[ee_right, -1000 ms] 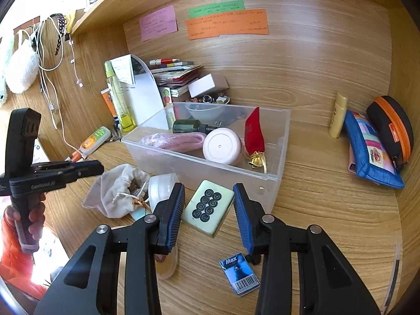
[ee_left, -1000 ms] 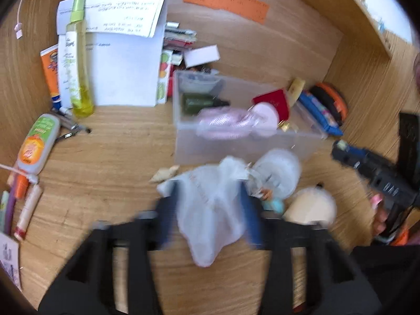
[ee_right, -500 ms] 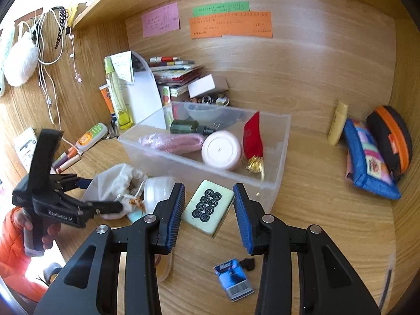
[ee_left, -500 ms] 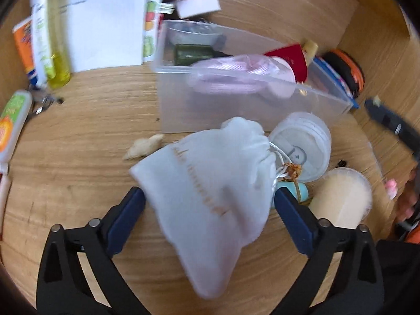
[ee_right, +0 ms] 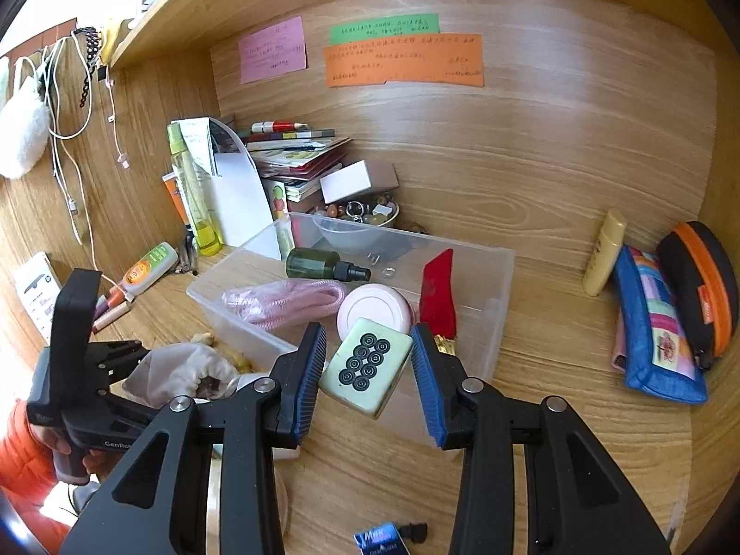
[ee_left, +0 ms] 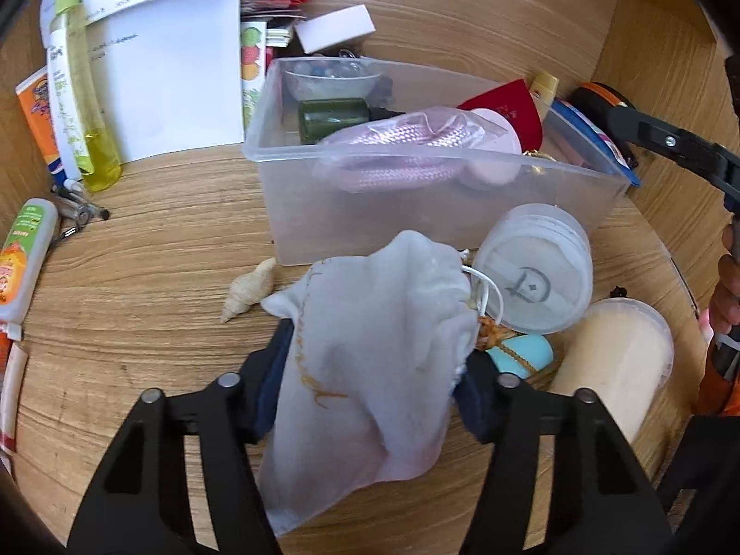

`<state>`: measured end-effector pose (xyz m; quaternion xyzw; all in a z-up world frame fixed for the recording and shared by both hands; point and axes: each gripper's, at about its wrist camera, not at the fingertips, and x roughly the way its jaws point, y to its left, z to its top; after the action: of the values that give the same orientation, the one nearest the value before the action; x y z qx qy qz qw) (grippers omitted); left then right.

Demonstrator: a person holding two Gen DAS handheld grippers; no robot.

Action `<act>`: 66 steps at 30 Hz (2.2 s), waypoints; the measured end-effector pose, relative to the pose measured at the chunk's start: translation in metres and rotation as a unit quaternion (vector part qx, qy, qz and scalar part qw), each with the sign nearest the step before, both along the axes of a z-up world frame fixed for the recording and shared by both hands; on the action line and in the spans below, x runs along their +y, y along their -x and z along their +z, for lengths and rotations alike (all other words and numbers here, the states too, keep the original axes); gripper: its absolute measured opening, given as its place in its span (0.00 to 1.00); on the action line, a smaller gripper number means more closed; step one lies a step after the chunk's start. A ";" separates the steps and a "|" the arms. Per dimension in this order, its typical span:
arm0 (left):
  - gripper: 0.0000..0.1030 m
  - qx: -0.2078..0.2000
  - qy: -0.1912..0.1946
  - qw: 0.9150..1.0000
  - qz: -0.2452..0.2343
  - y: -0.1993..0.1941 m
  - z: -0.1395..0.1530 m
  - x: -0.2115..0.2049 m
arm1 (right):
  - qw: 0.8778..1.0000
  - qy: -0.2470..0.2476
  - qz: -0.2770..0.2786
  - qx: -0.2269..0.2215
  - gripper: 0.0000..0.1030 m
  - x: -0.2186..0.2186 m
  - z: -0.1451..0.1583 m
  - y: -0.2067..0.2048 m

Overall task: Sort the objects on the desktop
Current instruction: 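Lift the cloth bag with left tool while right carries the tile over the clear box, then open both tools over the clear box to drop the bag and tile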

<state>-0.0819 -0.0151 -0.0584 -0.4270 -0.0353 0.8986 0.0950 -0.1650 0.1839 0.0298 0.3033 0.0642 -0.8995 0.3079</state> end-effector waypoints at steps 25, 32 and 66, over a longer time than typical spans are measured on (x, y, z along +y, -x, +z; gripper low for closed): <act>0.47 0.107 -0.022 0.994 0.030 -0.014 0.069 -0.007 | 1.000 0.001 0.005 0.004 0.34 -0.004 0.008 0.019; 0.47 0.117 -0.011 0.993 0.003 0.011 0.081 0.005 | 1.000 -0.004 0.006 0.001 0.34 -0.006 0.007 0.026; 0.75 0.031 -0.014 0.996 -0.077 0.124 0.047 0.055 | 0.997 -0.079 -0.013 -0.016 0.39 -0.024 -0.042 0.046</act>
<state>-0.2064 0.0404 -0.0119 -0.3986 -0.0120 0.9009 0.1715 -0.2111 0.1598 -0.0118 0.3415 0.1269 -0.8905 0.2724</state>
